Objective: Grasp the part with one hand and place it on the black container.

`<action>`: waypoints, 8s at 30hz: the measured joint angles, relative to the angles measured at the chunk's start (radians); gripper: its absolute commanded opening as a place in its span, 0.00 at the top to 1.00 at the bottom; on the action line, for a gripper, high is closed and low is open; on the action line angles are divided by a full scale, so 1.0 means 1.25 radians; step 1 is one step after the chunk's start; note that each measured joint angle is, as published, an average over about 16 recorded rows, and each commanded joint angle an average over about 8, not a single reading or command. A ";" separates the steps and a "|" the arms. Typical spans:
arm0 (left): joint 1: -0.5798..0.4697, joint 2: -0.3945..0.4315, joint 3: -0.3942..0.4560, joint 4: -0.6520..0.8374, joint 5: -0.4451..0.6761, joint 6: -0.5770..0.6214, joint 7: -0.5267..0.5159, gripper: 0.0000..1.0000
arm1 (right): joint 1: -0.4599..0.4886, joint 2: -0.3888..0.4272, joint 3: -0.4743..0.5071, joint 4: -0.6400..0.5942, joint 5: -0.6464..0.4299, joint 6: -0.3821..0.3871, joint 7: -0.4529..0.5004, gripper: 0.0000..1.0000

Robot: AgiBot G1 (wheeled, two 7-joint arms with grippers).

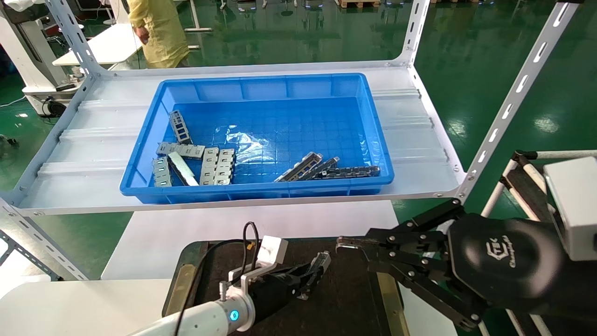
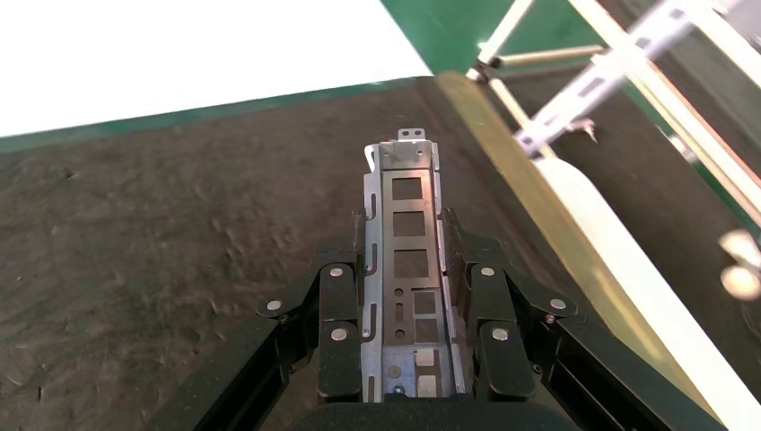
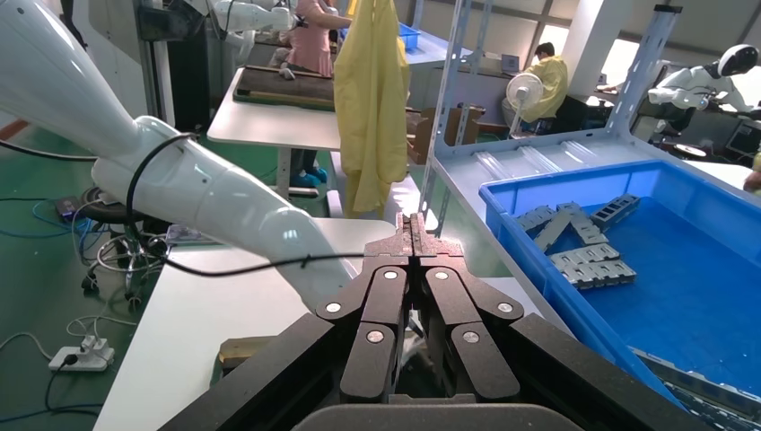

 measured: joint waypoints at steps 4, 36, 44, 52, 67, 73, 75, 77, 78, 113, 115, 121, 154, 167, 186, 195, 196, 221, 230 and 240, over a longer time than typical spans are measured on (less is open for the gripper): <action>-0.010 0.035 0.006 0.055 0.051 -0.040 -0.071 1.00 | 0.000 0.000 0.000 0.000 0.000 0.000 0.000 1.00; -0.076 0.080 0.226 0.201 0.178 -0.215 -0.461 1.00 | 0.000 0.000 -0.001 0.000 0.000 0.000 0.000 1.00; -0.091 0.081 0.276 0.227 0.175 -0.239 -0.517 1.00 | 0.000 0.000 -0.001 0.000 0.001 0.000 0.000 1.00; -0.102 0.082 0.320 0.247 0.170 -0.253 -0.566 1.00 | 0.000 0.000 -0.001 0.000 0.001 0.000 0.000 1.00; -0.118 0.083 0.391 0.261 0.164 -0.261 -0.647 0.08 | 0.000 0.000 -0.001 0.000 0.001 0.001 -0.001 0.00; -0.123 0.083 0.413 0.261 0.166 -0.262 -0.675 0.00 | 0.000 0.001 -0.001 0.000 0.001 0.001 -0.001 0.00; -0.125 0.083 0.420 0.260 0.167 -0.263 -0.684 0.00 | 0.000 0.001 -0.001 0.000 0.001 0.001 -0.001 0.00; -0.127 0.083 0.426 0.259 0.168 -0.263 -0.692 0.00 | 0.000 0.001 -0.001 0.000 0.001 0.001 -0.001 0.00; -0.128 0.083 0.429 0.259 0.169 -0.264 -0.696 0.00 | 0.000 0.001 -0.001 0.000 0.001 0.001 -0.001 0.00; -0.175 0.077 0.468 0.258 0.258 -0.304 -0.753 0.00 | 0.001 0.001 -0.002 0.000 0.001 0.001 -0.001 0.00; -0.178 0.076 0.466 0.261 0.269 -0.309 -0.747 0.00 | 0.001 0.001 -0.002 0.000 0.001 0.001 -0.001 0.00; -0.182 0.070 0.455 0.266 0.300 -0.312 -0.725 0.00 | 0.001 0.001 -0.002 0.000 0.001 0.001 -0.001 0.00; -0.191 -0.196 0.502 -0.175 0.237 -0.196 -0.704 0.00 | 0.001 0.001 -0.003 0.000 0.002 0.001 -0.001 0.00; -0.219 -0.280 0.580 -0.301 0.158 -0.231 -0.663 0.00 | 0.001 0.001 -0.003 0.000 0.002 0.001 -0.002 0.00; -0.288 -0.304 0.726 -0.322 0.086 -0.316 -0.610 0.00 | 0.001 0.001 -0.003 0.000 0.002 0.001 -0.002 0.00; -0.325 -0.301 0.801 -0.322 0.082 -0.355 -0.616 0.00 | 0.001 0.001 -0.004 0.000 0.002 0.001 -0.002 0.00; -0.330 -0.301 0.810 -0.322 0.083 -0.360 -0.618 0.00 | 0.001 0.001 -0.004 0.000 0.002 0.001 -0.002 0.00; -0.492 -0.316 1.122 -0.317 0.310 -0.658 -0.833 0.00 | 0.001 0.002 -0.004 0.000 0.003 0.002 -0.002 0.00; -0.607 -0.314 1.284 -0.298 0.478 -0.808 -1.015 0.00 | 0.001 0.002 -0.004 0.000 0.003 0.002 -0.002 0.00; -0.695 -0.295 1.400 -0.263 0.591 -0.920 -1.166 0.00 | 0.001 0.002 -0.004 0.000 0.003 0.002 -0.002 0.00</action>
